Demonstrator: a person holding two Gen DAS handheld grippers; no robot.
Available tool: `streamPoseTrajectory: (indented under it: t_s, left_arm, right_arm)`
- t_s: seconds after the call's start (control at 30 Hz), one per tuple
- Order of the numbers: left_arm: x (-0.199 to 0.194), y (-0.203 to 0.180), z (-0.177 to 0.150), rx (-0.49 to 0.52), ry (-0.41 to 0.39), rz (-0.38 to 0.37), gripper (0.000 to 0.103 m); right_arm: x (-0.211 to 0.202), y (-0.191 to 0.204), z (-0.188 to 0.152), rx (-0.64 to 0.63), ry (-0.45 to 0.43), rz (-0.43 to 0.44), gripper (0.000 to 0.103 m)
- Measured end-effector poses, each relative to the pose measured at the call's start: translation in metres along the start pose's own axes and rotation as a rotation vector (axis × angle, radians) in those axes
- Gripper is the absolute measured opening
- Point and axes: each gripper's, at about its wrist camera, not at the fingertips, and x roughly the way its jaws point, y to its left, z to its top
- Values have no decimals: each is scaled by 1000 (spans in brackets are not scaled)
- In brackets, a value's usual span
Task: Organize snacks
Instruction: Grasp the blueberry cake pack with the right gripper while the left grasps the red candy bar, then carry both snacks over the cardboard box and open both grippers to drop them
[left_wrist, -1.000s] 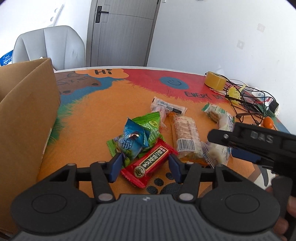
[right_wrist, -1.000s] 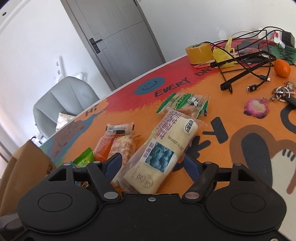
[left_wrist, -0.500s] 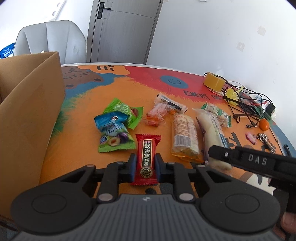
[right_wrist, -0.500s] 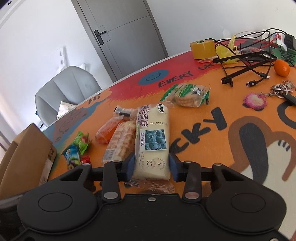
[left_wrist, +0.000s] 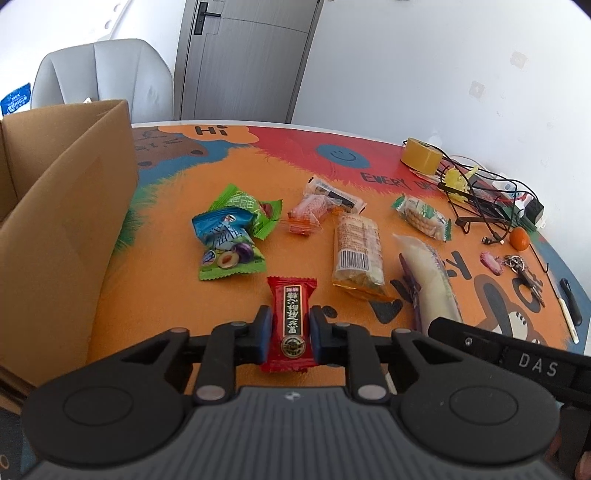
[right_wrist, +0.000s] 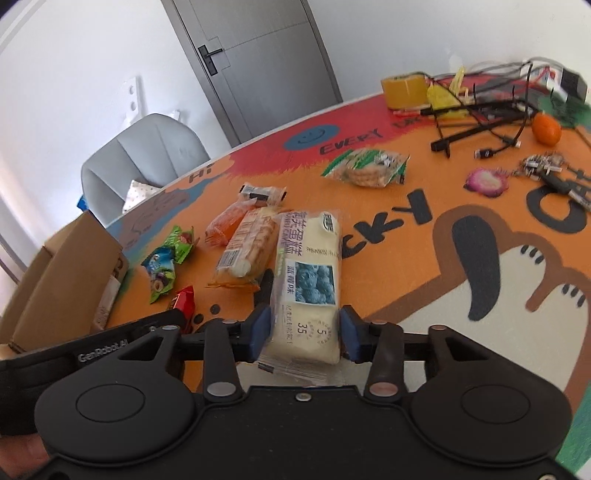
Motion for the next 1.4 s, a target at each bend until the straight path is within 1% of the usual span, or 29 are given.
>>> streamPoseTrajectory:
  t_s: [0.07,0.17,0.33,0.43,0.53,0.57,0.6,0.63,0.67,0.73,0.77,0.87,1.07,1.4]
  left_arm:
    - [0,-1,-1,11,-4,7,24]
    - [5,0,-1,10,13,0,24]
    - [8,-2,-3,22,-3,4,24]
    - [10,-6,-5,61,-23,21,24]
    - [10,-6,-5,70,-31,35,20]
    - [10,-6,-5,71,-33,33,19]
    - [11,-5,-5,73,-33,31,19]
    - [11,-4,-4,71,-34,26,19]
    - [10,-3,-4,68,-34,25,18]
    - [7,-1,-4,57,-34,20,18]
    - [5,0,-4,54,-39,15,18]
    - [-4,1,-1,45,-51,5,18]
    - [-29,5,7,35,-98,-13,18]
    - [-64,15,19,18,-164,3,18]
  right_arm:
    - [4,1,1,-1,1,-5,46]
    - [9,3,1,-14,-6,-23,48]
    - [14,2,4,-17,-26,-31,52]
    - [18,2,6,-19,-35,-31,57]
    - [21,4,6,-26,-47,-34,58]
    - [21,5,5,-34,-49,-36,57]
    - [21,6,4,-46,-51,-41,48]
    - [21,7,3,-59,-47,-48,38]
    - [20,7,4,-67,-41,-52,36]
    - [16,4,6,-40,-23,-9,33]
    - [13,3,5,-32,-27,6,33]
    - [5,8,5,-41,-56,0,32]
    - [-10,24,11,-59,-92,25,32]
    - [-27,50,19,-92,-132,70,32]
